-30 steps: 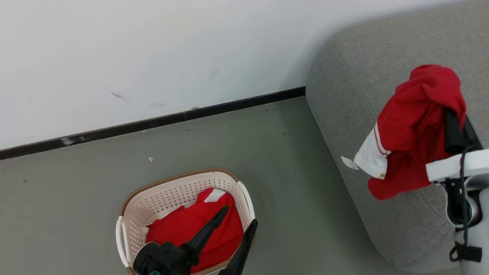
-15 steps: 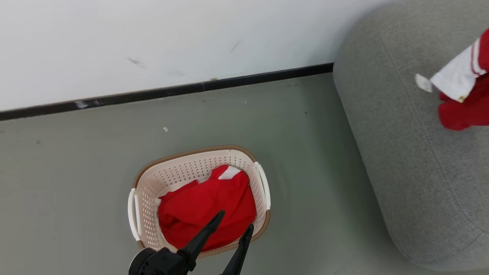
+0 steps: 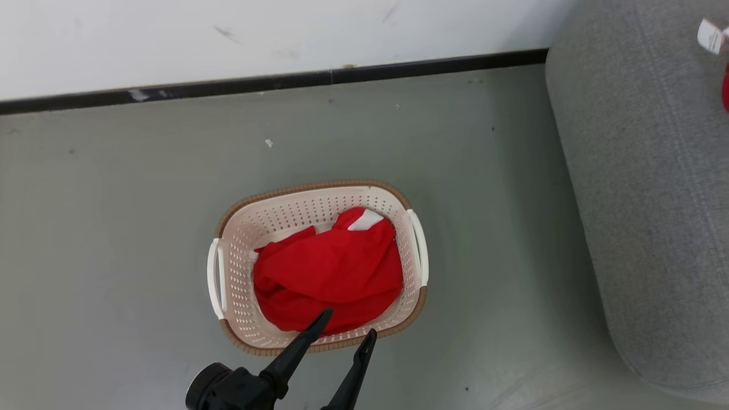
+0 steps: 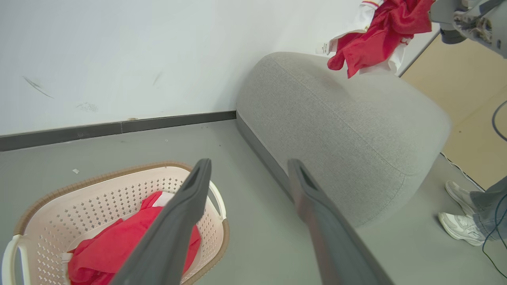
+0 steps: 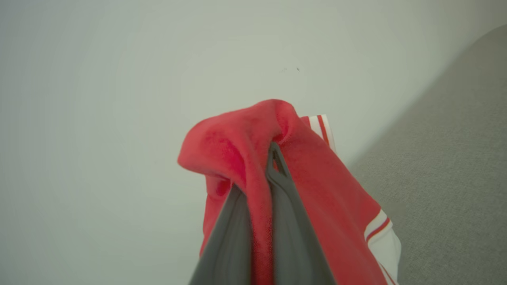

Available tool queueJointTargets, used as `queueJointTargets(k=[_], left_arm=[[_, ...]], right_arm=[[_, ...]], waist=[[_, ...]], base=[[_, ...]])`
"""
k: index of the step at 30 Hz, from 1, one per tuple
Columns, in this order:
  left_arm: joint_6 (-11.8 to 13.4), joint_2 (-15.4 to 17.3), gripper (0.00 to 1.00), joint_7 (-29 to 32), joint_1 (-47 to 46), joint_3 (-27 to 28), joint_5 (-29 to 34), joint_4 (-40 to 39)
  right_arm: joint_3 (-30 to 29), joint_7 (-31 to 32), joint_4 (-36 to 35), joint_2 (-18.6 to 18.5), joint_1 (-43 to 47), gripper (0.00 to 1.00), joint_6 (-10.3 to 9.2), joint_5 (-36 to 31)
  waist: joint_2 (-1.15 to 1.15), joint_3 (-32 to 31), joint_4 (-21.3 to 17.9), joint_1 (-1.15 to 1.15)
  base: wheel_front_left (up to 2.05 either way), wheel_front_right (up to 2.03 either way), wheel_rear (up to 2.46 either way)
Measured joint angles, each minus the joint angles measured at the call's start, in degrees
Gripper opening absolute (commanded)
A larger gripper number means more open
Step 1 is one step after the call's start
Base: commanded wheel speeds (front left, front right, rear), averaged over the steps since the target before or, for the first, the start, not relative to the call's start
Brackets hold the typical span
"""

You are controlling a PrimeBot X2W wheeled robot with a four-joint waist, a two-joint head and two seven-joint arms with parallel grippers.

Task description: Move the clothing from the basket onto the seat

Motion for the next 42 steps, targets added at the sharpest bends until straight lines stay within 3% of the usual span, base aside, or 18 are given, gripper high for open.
queueJointTargets(k=[11,32,42], left_arm=[[-0.51,0.80,1.00,0.00,-0.10,0.00,0.00,-2.78],[-1.00,2.33,1.00,-0.08,-0.73,1.30,0.05,-5.30],[-1.09,2.77,1.00,-0.10,-2.92,1.43,0.53,-6.77]], right_arm=[[-5.91,0.35,4.25,-2.81,-8.38,0.00,0.00,-0.89],[-8.73,0.31,2.88,-11.20,-21.42,0.00,0.00,-8.87],[-13.74,-0.36,7.20,-9.64,-18.47,0.00,0.00,-11.34]], waist=[[0.00,5.51,2.22,0.00],[0.00,16.01,3.61,0.00],[0.00,21.40,3.37,0.00]], base=[[0.00,0.00,0.00],[0.00,0.00,0.00],[0.00,0.00,0.00]])
